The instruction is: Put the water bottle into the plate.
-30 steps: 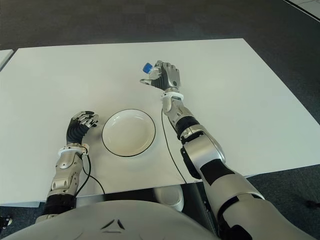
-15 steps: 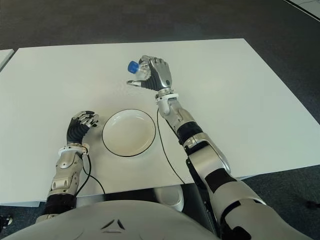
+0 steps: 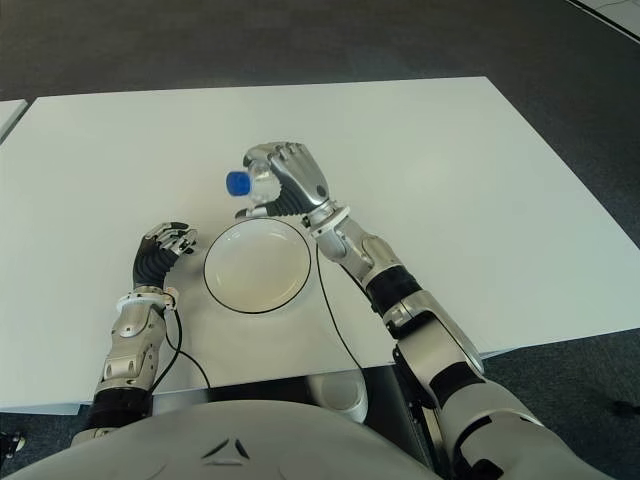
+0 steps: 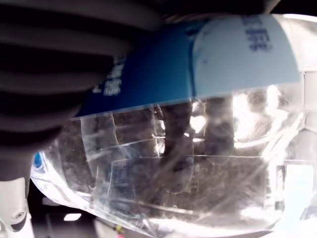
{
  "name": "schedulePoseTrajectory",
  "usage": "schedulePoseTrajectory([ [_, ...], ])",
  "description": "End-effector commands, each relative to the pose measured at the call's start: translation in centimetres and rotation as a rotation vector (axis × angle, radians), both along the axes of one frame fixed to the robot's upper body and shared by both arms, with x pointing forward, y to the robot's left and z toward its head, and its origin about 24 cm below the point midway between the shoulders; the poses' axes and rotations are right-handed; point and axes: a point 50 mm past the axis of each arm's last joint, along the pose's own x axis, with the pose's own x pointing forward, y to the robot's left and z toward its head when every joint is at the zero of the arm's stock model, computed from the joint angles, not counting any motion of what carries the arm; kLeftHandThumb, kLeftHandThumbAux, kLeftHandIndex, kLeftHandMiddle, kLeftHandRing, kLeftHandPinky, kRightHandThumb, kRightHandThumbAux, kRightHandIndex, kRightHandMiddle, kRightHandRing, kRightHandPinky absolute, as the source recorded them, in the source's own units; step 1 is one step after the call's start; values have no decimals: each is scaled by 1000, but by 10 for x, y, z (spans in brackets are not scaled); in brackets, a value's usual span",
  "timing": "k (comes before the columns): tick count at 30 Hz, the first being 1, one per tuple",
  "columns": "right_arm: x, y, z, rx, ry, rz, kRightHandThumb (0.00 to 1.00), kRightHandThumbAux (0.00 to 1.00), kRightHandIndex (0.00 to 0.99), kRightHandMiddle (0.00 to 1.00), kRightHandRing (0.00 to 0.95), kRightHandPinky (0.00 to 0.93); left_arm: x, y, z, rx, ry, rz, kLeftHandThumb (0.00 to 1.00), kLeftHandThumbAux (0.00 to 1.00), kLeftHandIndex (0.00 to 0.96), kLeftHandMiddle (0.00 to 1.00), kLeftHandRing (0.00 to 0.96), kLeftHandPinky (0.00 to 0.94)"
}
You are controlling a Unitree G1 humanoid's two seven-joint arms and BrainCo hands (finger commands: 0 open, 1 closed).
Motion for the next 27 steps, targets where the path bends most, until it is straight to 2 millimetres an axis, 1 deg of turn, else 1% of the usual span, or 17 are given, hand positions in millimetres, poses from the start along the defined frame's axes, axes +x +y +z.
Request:
schedulePoseTrajectory([
  [1,-11,3,0,-74,4,95,719,715,440,893,889,888,-22,-2,-29,-33,174,17,706,713,430,561,530,521],
  [3,-14,3,-2,-110,16,121,720,715,440,895,890,891,-22,-2,-29,-33,176,18,706,713,430,562,532,523],
  [6,-19,4,-10,-215,54,183,720,714,440,901,895,900,-22,-3,-29,-33,179,22,706,713,430,565,537,520],
  [10,-19,8,-19,-354,105,228,719,714,440,905,897,895,-22,-3,-29,-38,176,26,704,713,429,565,538,516],
  [14,-17,10,-27,-475,74,235,717,713,440,905,902,898,-22,-2,-30,-38,176,30,703,713,429,563,533,507],
  [17,-17,11,-29,-519,46,232,716,714,440,910,908,905,-22,-2,-30,-30,178,30,703,713,429,558,524,498],
  [27,-24,13,-45,-660,68,226,713,715,440,928,919,913,-23,-1,-31,-5,173,17,705,713,431,559,522,502],
])
